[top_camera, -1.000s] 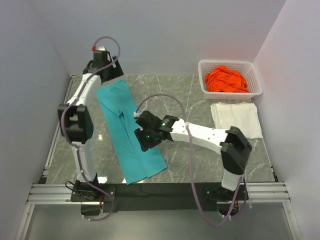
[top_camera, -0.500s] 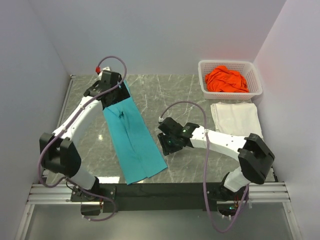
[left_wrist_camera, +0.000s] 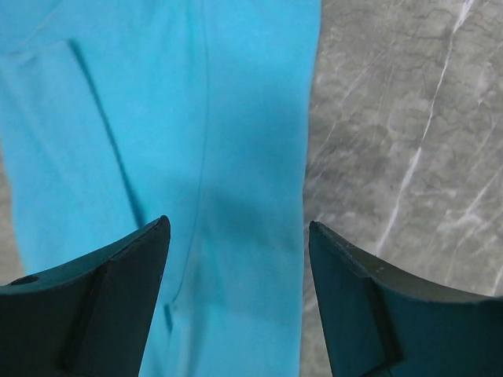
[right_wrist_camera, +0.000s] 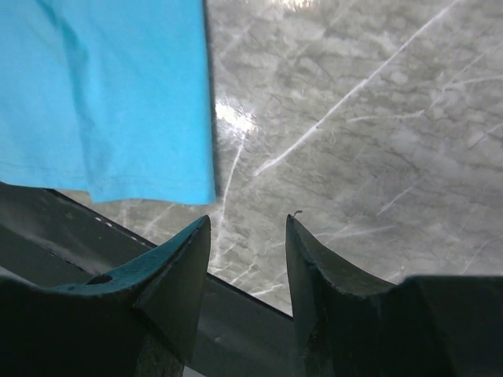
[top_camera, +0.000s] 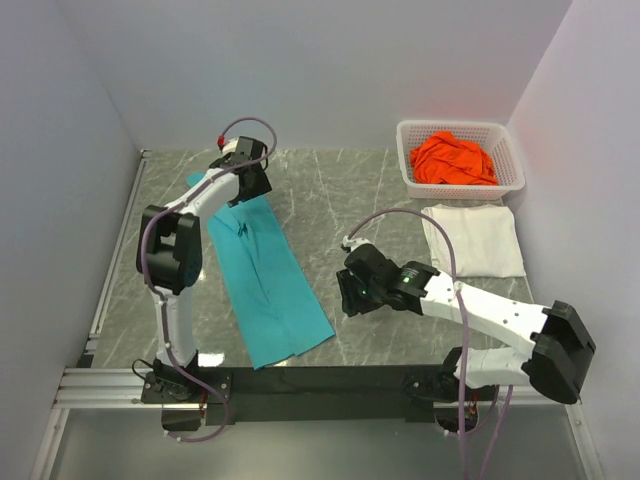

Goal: Fold and stack the t-shirts
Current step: Fold the tshirt

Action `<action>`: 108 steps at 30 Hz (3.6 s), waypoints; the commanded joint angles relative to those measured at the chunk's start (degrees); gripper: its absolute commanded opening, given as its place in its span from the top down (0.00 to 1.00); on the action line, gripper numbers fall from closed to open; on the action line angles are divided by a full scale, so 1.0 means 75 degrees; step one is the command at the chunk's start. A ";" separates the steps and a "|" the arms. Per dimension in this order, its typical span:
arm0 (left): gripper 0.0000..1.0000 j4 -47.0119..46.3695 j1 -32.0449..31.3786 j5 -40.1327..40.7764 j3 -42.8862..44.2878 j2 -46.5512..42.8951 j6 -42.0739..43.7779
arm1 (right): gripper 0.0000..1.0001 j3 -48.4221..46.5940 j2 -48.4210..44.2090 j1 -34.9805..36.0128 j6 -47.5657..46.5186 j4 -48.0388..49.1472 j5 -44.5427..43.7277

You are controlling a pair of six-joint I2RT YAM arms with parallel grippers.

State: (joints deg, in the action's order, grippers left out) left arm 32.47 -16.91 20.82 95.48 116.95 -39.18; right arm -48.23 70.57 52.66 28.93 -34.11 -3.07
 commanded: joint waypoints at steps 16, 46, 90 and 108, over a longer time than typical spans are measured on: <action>0.29 -0.0708 0.0028 -0.0830 0.1237 0.1844 0.0454 | 0.50 0.0360 -0.0502 -0.0084 -0.0412 0.0200 -0.0317; 0.09 -0.0382 -0.0851 -0.0646 0.2389 0.0160 -0.0026 | 0.49 0.0138 -0.0245 -0.0248 0.0607 0.0188 -0.0329; 0.41 0.1882 -0.1976 -0.2342 -0.8324 -0.6627 -0.3026 | 0.53 -0.1526 0.3552 0.0841 0.2342 0.0400 0.1441; 0.62 0.1835 -0.2960 -0.2307 -0.8442 -0.6089 -0.3577 | 0.57 -0.1714 0.4266 0.0947 0.2225 0.0130 0.1616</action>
State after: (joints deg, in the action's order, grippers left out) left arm 47.00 -37.74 5.48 33.39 69.87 -63.92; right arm -59.79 100.49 59.37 45.91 -31.70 9.32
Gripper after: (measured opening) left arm 0.400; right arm 0.441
